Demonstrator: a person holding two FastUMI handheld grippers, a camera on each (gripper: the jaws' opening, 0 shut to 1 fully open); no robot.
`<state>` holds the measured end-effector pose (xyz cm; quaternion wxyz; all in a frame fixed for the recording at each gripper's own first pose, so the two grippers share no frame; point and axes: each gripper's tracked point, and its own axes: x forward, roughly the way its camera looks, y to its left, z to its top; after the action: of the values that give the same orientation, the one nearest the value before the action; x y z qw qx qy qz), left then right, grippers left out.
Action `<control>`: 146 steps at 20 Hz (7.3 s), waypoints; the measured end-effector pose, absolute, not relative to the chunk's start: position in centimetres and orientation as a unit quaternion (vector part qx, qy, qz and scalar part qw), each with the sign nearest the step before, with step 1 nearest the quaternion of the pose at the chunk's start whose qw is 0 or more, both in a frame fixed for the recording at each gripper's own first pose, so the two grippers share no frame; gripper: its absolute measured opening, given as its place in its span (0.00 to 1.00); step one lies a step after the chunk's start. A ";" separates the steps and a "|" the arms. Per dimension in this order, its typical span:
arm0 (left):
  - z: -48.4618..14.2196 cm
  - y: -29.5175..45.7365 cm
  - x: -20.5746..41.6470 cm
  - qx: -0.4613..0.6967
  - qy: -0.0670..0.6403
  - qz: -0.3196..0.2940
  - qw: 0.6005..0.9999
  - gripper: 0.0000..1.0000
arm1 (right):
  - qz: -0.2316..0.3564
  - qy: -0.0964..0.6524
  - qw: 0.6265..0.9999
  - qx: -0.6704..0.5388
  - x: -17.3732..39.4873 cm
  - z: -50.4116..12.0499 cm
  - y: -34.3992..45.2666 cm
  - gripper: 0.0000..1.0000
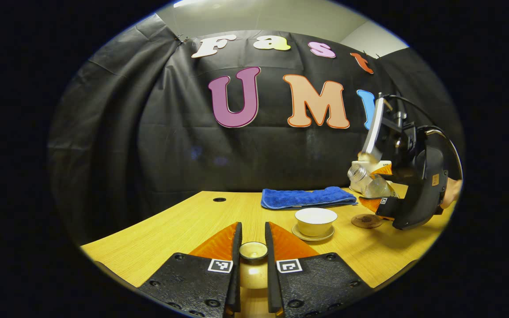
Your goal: Open the teacup lid with one hand, grasp the water bottle and pour water into the teacup with the other hand; after pouring, place the water bottle on the coaster and then close the teacup lid.
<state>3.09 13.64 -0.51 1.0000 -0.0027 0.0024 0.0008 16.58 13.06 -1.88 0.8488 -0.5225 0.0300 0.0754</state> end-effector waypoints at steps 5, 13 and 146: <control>-0.6 13.8 3.1 -0.001 0.004 -0.001 1.000 0.21 | 0.100 0.036 0.786 -0.609 17.0 -3.8 15.1 0.68; -0.3 14.6 3.2 0.001 0.004 0.006 1.000 0.22 | 0.100 0.007 0.676 -0.730 17.1 -4.0 15.8 0.69; -0.3 1.8 16.8 0.005 0.003 -0.066 0.998 0.21 | 0.118 0.005 0.993 0.003 1.3 1.3 3.7 1.00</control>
<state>16.81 1.82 -0.26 0.9978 0.0046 0.0026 -0.0660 1.33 3.73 1.28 0.9930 0.0029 0.0051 0.1176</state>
